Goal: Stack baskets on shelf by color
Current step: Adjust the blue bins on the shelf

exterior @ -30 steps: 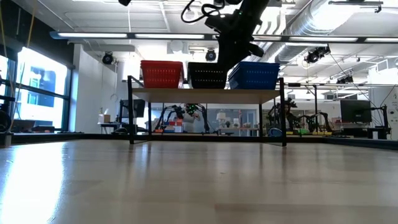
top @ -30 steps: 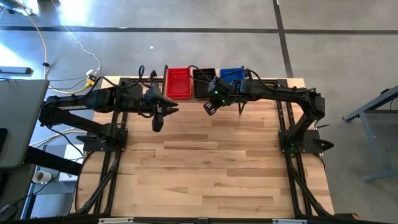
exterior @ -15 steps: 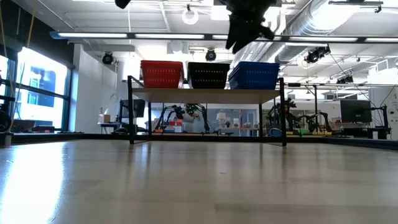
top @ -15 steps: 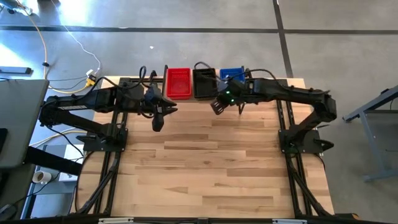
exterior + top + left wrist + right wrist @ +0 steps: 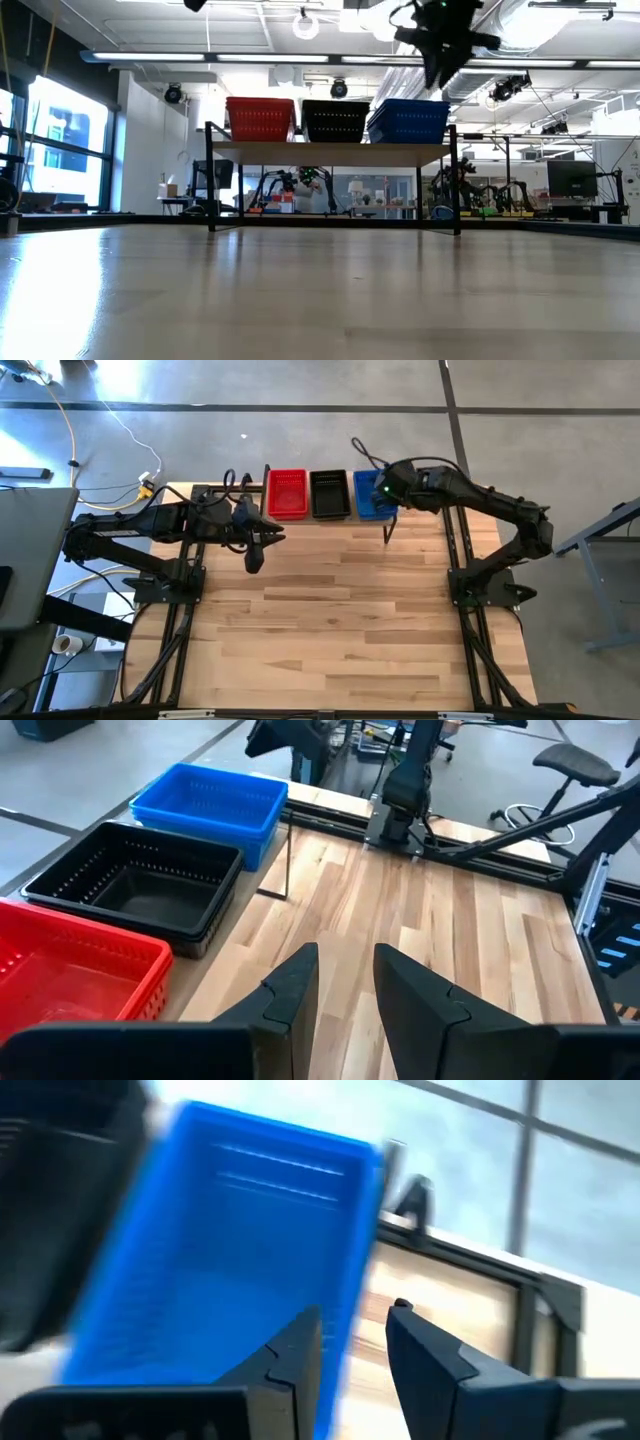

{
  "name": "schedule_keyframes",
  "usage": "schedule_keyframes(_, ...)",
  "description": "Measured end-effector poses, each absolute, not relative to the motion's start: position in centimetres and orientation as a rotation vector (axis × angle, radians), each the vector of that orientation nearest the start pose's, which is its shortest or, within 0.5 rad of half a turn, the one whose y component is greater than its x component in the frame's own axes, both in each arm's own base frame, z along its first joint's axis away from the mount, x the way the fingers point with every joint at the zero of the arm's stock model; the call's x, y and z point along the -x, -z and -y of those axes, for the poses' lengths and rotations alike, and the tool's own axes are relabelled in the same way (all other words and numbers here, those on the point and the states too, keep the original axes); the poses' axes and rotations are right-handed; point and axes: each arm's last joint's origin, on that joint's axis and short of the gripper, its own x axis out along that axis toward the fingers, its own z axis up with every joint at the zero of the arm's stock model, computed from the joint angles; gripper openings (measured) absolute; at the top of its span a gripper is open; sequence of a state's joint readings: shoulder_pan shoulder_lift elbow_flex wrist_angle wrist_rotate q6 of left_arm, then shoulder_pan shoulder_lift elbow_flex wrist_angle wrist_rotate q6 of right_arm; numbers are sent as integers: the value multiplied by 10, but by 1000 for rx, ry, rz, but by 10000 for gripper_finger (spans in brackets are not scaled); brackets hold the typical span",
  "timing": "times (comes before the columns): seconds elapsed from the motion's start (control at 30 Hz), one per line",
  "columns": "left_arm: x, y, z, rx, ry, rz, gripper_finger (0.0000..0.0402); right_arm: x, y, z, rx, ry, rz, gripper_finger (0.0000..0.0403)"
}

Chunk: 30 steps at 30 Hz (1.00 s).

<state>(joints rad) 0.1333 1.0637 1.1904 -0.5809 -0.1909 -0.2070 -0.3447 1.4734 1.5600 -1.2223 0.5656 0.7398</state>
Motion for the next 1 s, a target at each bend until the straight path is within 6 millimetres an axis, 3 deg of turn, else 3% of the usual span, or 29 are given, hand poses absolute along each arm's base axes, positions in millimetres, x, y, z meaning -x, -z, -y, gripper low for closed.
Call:
schedule_keyframes(0.23, -211, -383, -30, 191, -324, -421, 90, -230, -360, 129, -524, 1315, -885, 101)
schedule_keyframes(0.47, -207, -386, -25, 160, -302, -409, 90, -219, -356, 145, -635, 1319, -936, 101)
schedule_keyframes(0.73, -206, -387, -25, 140, -295, -410, 90, -227, -340, 158, -705, 1244, -1045, 101)
schedule_keyframes(1.0, -206, -387, -25, 133, -295, -411, 90, -237, -335, 155, -725, 1178, -1068, 101)
